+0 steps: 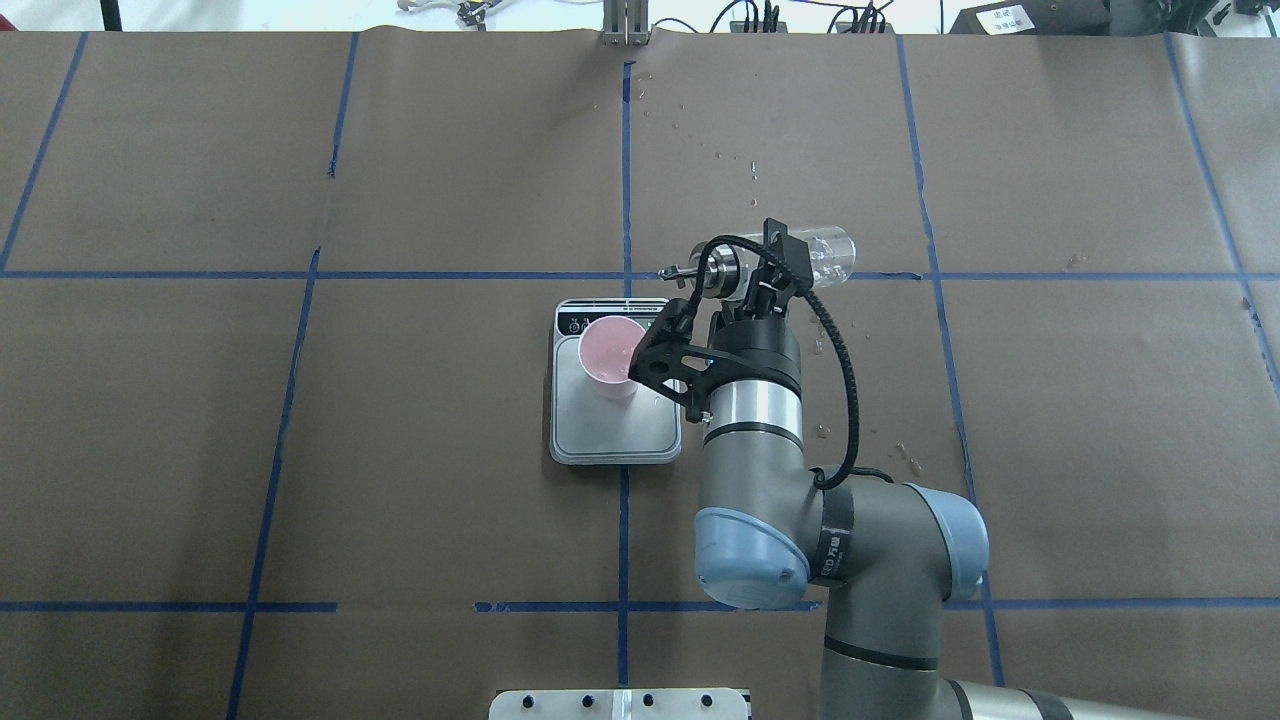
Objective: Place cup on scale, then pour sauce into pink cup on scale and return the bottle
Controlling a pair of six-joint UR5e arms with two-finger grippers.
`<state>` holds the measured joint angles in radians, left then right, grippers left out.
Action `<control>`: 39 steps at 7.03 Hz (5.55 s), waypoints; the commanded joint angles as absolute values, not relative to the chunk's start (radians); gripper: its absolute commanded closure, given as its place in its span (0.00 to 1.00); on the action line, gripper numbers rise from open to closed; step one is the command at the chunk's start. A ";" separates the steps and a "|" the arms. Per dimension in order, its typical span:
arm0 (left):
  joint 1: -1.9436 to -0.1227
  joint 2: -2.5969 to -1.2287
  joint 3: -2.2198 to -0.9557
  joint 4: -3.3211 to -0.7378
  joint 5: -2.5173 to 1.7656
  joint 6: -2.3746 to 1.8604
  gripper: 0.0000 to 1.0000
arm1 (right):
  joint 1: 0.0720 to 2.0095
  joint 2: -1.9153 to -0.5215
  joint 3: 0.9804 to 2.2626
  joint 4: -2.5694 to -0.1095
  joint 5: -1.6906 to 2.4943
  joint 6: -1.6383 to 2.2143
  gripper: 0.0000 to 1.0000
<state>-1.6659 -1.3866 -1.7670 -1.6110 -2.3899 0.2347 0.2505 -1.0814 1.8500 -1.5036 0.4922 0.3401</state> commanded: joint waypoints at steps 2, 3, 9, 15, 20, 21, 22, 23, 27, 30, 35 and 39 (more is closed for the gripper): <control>-1.666 -1.388 -1.767 -1.614 -2.390 0.235 0.00 | 0.311 -1.135 1.957 -1.503 0.774 0.737 1.00; -1.666 -1.388 -1.767 -1.614 -2.390 0.235 0.00 | 0.316 -1.164 1.989 -1.503 0.808 0.800 1.00; -1.666 -1.387 -1.767 -1.632 -2.388 0.236 0.00 | 0.336 -1.595 2.056 -1.022 0.940 1.123 1.00; -1.666 -1.385 -1.767 -1.632 -2.388 0.236 0.00 | 0.330 -1.617 1.959 -0.942 0.922 1.219 1.00; -1.666 -1.385 -1.767 -1.635 -2.388 0.236 0.00 | 0.330 -1.621 1.916 -0.943 0.916 1.218 0.55; -1.666 -1.385 -1.767 -1.635 -2.388 0.236 0.00 | 0.330 -1.621 1.916 -0.943 0.917 1.218 0.40; -1.666 -1.385 -1.767 -1.635 -2.388 0.236 0.00 | 0.330 -1.621 1.916 -0.943 0.919 1.216 0.25; -1.666 -1.385 -1.767 -1.635 -2.388 0.236 0.00 | 0.330 -1.621 1.916 -0.943 0.916 1.216 0.03; -1.666 -1.385 -1.767 -1.635 -2.388 0.236 0.00 | 0.327 -1.624 1.919 -0.942 0.923 1.215 0.00; -1.666 -1.384 -1.766 -1.635 -2.388 0.236 0.00 | 0.267 -1.714 1.924 -0.840 0.920 1.218 0.00; -1.666 -1.381 -1.766 -1.635 -2.388 0.236 0.00 | 0.161 -1.836 2.008 -0.807 0.902 1.220 0.00; -1.666 -1.379 -1.767 -1.637 -2.388 0.238 0.00 | 0.204 -1.934 2.014 -0.716 1.041 1.094 0.00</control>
